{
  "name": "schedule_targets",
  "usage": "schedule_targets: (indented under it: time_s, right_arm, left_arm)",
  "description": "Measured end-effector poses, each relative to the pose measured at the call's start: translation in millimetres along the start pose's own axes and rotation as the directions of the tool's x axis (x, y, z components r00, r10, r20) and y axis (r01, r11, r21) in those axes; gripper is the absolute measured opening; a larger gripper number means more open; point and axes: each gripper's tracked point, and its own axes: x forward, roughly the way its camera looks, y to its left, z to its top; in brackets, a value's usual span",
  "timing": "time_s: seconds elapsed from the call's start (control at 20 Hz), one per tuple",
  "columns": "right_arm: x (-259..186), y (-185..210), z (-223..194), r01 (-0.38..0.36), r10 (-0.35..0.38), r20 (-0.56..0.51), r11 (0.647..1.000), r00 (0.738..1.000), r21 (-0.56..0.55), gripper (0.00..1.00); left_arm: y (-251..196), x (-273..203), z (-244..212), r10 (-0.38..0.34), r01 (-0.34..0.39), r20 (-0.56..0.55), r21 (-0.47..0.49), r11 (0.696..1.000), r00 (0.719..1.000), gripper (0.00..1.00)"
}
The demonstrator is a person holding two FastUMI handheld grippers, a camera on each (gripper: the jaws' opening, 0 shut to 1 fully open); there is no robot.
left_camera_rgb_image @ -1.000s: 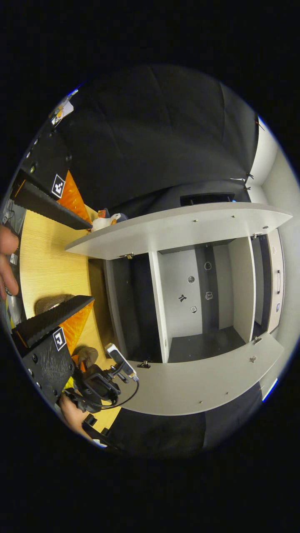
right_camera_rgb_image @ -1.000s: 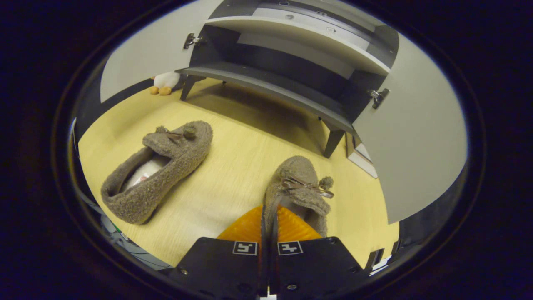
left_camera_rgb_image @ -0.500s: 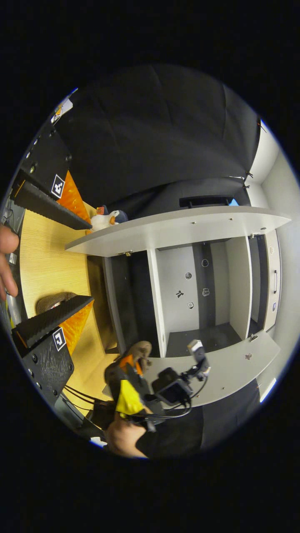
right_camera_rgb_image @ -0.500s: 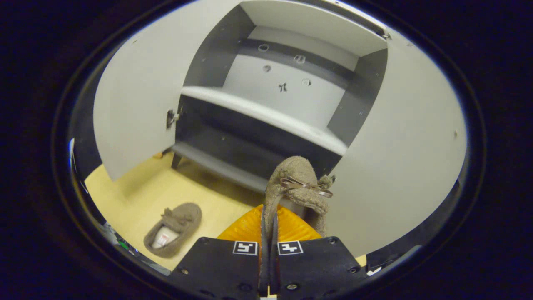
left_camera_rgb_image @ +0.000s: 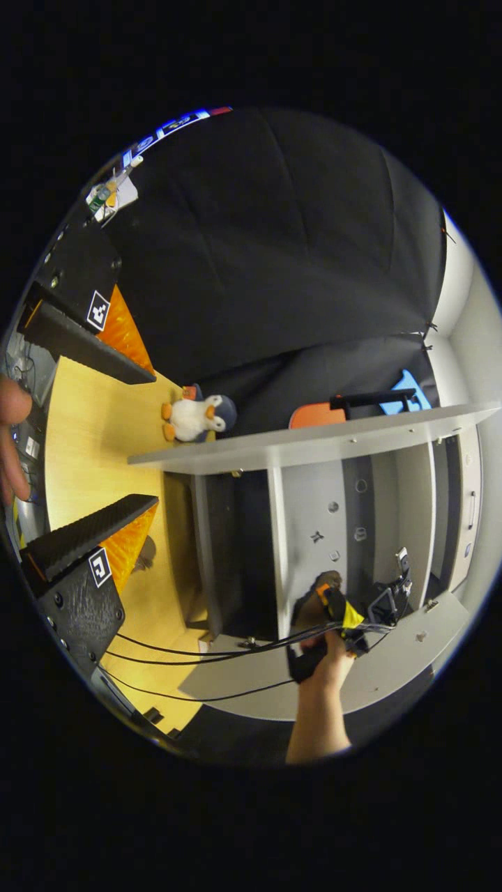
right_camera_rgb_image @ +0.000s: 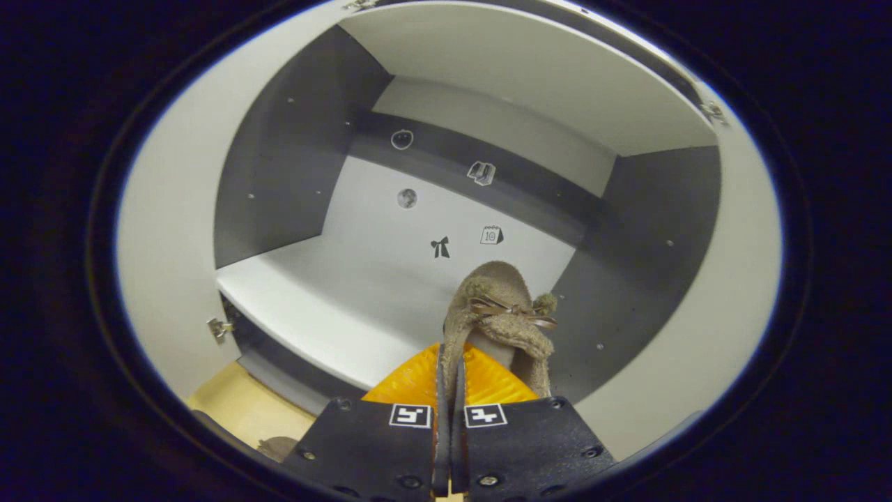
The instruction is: Grab one shoe with the right hand and put it into the shoe cabinet, grab the other shoe with the left hand and put it into the shoe cabinet; then close the right door with the right hand and the left door with the left hand.
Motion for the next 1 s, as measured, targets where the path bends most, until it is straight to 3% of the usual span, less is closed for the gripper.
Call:
schedule_targets:
  time_s: [0.2,0.35,0.5,0.6,0.65,0.75,0.9,0.95,1.0]
  right_arm:
    - [73.3,9.5,-13.7,-0.051,0.059,-0.162,0.997,0.985,0.052,0.04]
    - [84.3,13.0,-14.1,-0.068,0.071,-0.211,0.997,0.975,0.025,0.05]
    - [73.8,24.6,-9.9,-0.151,0.144,-0.208,0.988,0.967,-0.017,0.07]
    - [66.1,19.5,-5.0,-0.147,0.150,-0.165,0.989,0.975,0.026,0.21]
    - [61.0,17.7,-3.9,-0.148,0.157,-0.147,0.987,0.977,0.067,0.45]
    - [49.9,9.3,-7.0,-0.143,0.155,-0.107,0.983,0.982,0.118,0.53]
    - [31.2,1.6,-4.2,-0.168,0.178,-0.047,0.971,0.983,0.172,0.58]
    - [27.2,-2.2,-2.9,-0.169,0.177,-0.032,0.968,0.984,0.186,0.75]
    - [21.4,-6.1,-1.1,-0.166,0.173,-0.020,0.967,0.985,0.194,0.80]
  left_arm:
    - [42.6,-19.4,-25.6,0.138,-0.150,-0.096,-0.119,0.982,0.986,0.96]
    - [59.9,-34.8,-39.7,0.215,-0.238,-0.149,-0.165,0.957,0.965,0.96]
    - [60.8,-32.2,-44.1,0.221,-0.250,-0.160,-0.186,0.950,0.962,0.97]
    - [57.3,-29.9,-38.9,0.201,-0.225,-0.140,-0.185,0.957,0.969,0.97]
    - [52.9,-30.6,-36.2,0.182,-0.205,-0.134,-0.186,0.961,0.974,0.97]
    - [40.1,-25.0,-34.4,0.149,-0.170,-0.129,-0.178,0.969,0.980,0.97]
    - [30.3,-19.1,-30.7,0.111,-0.128,-0.113,-0.163,0.978,0.987,0.97]
    - [25.0,-17.3,-30.7,0.092,-0.110,-0.113,-0.160,0.981,0.989,0.97]
    - [20.3,-15.9,-29.8,0.076,-0.093,-0.111,-0.157,0.983,0.991,0.97]
